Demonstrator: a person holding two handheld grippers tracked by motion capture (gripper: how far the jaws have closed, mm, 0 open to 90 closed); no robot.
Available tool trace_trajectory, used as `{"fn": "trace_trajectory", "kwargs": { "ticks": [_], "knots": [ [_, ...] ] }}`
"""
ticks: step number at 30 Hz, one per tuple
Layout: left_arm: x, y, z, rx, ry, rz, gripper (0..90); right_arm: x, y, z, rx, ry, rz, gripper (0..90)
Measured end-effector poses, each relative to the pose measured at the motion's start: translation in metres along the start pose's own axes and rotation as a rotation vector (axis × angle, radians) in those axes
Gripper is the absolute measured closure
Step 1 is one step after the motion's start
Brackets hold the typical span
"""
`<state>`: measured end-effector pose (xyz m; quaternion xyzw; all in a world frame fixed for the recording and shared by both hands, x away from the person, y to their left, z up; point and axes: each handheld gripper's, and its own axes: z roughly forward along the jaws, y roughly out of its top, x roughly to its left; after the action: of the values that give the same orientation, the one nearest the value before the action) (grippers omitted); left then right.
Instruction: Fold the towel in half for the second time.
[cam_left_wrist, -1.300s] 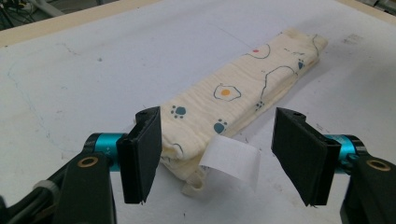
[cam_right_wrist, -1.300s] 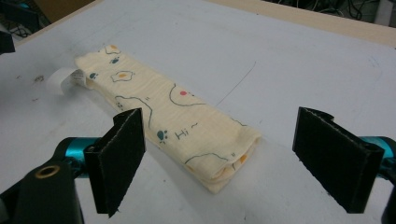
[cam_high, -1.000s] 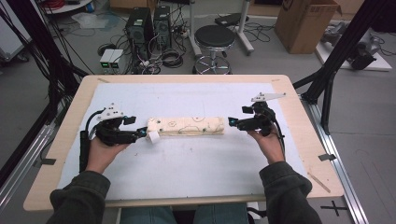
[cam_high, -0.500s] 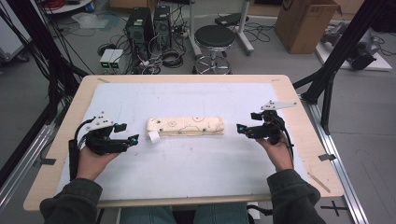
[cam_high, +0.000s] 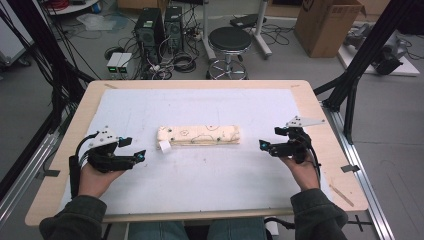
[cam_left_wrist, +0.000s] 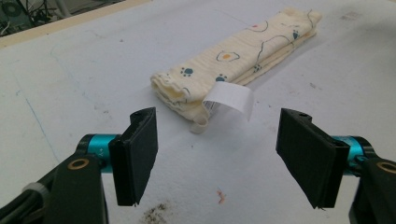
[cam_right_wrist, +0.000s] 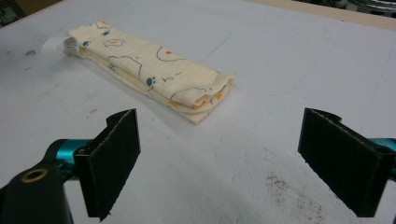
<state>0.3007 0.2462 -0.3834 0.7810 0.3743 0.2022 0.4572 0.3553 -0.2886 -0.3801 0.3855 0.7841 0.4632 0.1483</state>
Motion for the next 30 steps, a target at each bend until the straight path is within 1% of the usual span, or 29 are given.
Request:
{"fn": "trace_trajectory", "kwargs": {
  "ticks": [4, 5, 10, 12, 17, 29, 30],
  "knots": [
    [-0.002, -0.005, -0.002, 0.002, 0.002, 0.000, 29.1, 0.001, -0.005, -0.003, -0.008, 0.001, -0.003, 12.2],
    [-0.003, -0.006, -0.002, 0.001, 0.001, -0.006, 29.0, 0.002, -0.006, -0.003, -0.006, 0.004, -0.005, 12.2],
    [-0.008, -0.009, -0.005, 0.004, -0.003, 0.006, 28.3, 0.004, -0.012, -0.006, -0.002, 0.006, -0.006, 12.1],
    [-0.011, -0.011, -0.006, 0.001, 0.002, 0.006, 28.1, 0.006, -0.014, -0.006, -0.003, 0.004, -0.015, 12.1],
    [-0.015, -0.014, -0.009, 0.003, 0.000, 0.013, 27.4, 0.010, -0.018, -0.009, -0.005, 0.010, -0.029, 12.1],
    [-0.024, -0.022, -0.014, 0.001, 0.005, 0.020, 26.5, 0.020, -0.029, -0.015, 0.009, 0.019, -0.038, 12.1],
    [-0.024, -0.023, -0.014, 0.002, 0.000, 0.019, 26.5, 0.020, -0.030, -0.014, 0.007, 0.018, -0.044, 12.1]
  ]
}}
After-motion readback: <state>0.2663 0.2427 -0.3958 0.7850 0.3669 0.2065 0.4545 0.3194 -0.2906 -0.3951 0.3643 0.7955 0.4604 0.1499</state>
